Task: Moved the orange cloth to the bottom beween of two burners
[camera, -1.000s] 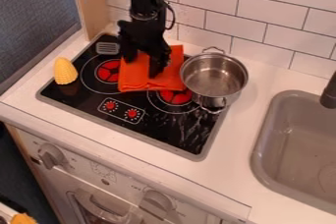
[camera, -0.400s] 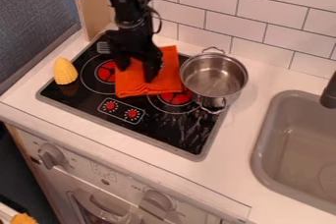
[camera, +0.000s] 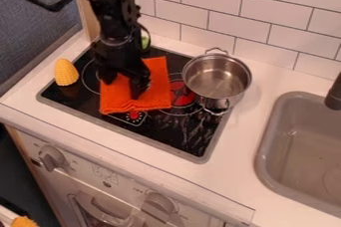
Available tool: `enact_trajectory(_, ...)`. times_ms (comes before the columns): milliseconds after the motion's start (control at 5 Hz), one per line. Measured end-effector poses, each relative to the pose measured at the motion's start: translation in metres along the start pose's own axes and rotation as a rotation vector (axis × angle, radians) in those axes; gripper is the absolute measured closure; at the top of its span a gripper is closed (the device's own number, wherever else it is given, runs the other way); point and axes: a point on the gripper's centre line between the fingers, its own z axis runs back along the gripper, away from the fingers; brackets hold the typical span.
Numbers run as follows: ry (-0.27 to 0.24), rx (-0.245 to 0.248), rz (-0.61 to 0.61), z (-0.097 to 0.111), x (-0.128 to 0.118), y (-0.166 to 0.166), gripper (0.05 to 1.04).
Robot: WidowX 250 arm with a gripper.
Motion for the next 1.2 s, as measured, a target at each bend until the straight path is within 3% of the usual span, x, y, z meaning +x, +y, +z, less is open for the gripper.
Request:
enact_trajectory(600,0.020,0.003,0.058,0.005,-0.062,0.002,0.083)
enact_trajectory(1000,0.039,-0.002,0.032,0.008,-0.067,0.003,0.083)
enact_trajectory(1200,0.008,-0.005,0.038,0.019,-0.058,0.007,0.083)
